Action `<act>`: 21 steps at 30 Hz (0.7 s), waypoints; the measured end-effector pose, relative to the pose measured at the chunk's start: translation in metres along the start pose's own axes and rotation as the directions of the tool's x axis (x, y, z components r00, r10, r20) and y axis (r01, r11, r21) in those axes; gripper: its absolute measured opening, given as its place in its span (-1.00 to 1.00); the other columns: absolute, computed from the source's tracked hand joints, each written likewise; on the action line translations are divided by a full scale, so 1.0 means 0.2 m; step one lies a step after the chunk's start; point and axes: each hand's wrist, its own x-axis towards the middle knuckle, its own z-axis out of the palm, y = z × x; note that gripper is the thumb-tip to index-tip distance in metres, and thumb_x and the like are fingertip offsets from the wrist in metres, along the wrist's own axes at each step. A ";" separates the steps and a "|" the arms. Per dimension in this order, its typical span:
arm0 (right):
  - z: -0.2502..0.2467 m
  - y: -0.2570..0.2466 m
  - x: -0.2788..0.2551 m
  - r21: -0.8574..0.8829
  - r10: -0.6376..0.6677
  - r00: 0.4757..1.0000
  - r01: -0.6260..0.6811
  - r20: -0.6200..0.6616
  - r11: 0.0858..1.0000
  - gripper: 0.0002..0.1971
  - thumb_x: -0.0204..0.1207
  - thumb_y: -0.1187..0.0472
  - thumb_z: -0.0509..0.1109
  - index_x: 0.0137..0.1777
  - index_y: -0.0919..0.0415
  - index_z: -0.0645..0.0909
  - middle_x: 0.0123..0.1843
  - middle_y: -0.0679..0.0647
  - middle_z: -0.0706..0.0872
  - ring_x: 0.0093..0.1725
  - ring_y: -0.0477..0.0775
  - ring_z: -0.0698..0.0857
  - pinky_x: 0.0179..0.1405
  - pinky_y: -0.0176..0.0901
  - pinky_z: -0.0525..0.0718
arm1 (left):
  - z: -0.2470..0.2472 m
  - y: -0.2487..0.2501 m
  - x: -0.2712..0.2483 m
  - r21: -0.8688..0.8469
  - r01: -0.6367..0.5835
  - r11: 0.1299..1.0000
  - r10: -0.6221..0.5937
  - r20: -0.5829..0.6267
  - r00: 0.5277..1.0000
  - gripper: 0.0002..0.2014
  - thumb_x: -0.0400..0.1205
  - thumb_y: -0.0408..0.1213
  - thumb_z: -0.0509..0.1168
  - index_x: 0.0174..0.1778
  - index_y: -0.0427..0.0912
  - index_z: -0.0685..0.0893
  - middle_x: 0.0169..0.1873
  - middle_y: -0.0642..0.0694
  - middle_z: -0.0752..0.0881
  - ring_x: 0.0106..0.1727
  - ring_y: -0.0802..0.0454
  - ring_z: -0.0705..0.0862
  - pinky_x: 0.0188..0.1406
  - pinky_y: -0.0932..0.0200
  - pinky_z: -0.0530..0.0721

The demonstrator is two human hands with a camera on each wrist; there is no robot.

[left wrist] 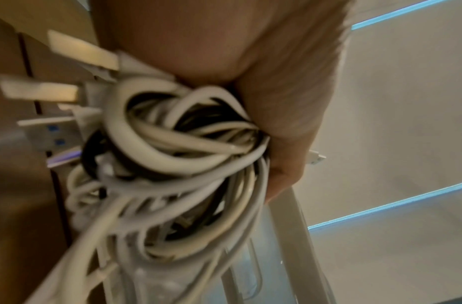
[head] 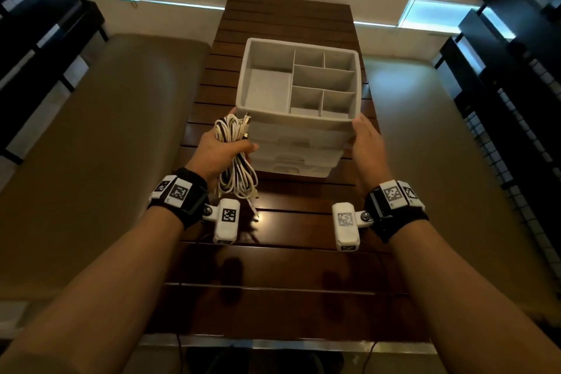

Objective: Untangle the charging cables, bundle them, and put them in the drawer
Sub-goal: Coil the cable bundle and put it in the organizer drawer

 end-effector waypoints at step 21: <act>0.47 0.27 -0.15 0.570 0.581 0.761 -0.624 0.288 0.534 -0.78 0.70 0.02 0.45 0.22 0.12 0.67 -0.04 0.12 0.79 -0.21 0.03 0.73 -0.24 -0.06 0.73 | 0.05 0.19 0.18 -0.066 -0.062 0.996 0.041 -0.286 0.957 -0.74 0.42 -0.30 0.72 -0.06 -0.21 0.84 -0.30 -0.09 0.79 -0.25 -0.03 0.77 -0.11 0.03 0.80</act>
